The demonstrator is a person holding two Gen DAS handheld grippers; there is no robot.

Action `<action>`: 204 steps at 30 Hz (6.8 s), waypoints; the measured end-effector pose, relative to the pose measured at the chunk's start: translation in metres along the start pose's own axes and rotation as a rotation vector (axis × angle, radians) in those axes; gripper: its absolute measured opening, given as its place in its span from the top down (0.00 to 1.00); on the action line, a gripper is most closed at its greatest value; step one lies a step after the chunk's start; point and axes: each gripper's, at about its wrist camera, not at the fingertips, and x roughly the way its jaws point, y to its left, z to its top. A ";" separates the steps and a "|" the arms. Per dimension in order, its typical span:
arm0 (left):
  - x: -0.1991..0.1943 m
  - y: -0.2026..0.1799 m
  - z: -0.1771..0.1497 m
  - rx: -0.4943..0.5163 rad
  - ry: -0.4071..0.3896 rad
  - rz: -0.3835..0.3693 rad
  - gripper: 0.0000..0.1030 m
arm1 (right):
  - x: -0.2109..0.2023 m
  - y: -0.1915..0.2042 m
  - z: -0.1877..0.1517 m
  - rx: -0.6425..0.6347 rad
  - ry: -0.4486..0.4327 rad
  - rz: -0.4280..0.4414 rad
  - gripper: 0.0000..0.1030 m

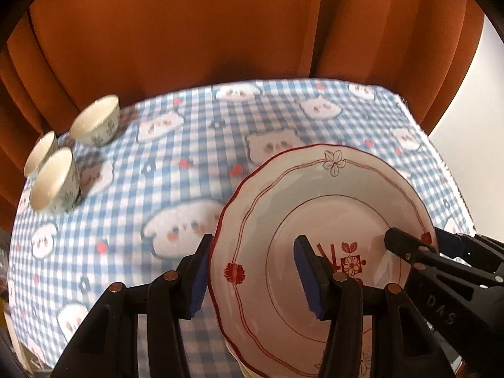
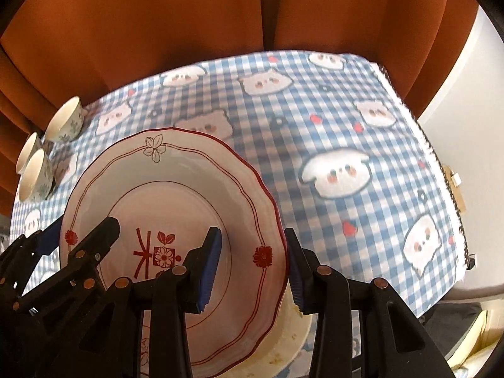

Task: Organize plates and bowls
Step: 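Carry the red-rimmed plate with both grippers and lower it onto the flowered plates, then open the left gripper while the right gripper opens and both withdraw, then move both grippers to the plain beige plate and grasp its rim, then lift the beige plate with both grippers and carry it toward the plate stack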

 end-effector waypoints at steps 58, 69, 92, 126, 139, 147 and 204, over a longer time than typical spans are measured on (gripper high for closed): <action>0.022 -0.033 -0.057 -0.139 0.043 0.233 0.49 | 0.038 -0.033 -0.038 -0.199 0.026 0.123 0.77; 0.025 -0.027 -0.059 -0.132 0.076 0.193 0.33 | 0.038 -0.023 -0.040 -0.223 0.009 0.074 0.54; -0.020 0.150 -0.047 -0.089 0.007 0.063 0.17 | 0.001 0.127 -0.040 -0.086 -0.046 0.024 0.42; 0.041 0.385 0.072 -0.147 -0.018 0.168 0.46 | 0.070 0.374 0.088 -0.062 -0.103 0.176 0.40; 0.081 0.394 0.076 -0.169 0.057 0.120 0.77 | 0.117 0.398 0.096 -0.094 -0.019 0.218 0.83; 0.080 0.395 0.076 -0.156 0.064 0.097 0.82 | 0.119 0.405 0.095 -0.142 -0.003 0.204 0.84; -0.017 0.192 -0.063 -0.136 0.085 0.093 0.81 | 0.016 0.213 -0.056 -0.184 0.025 0.197 0.84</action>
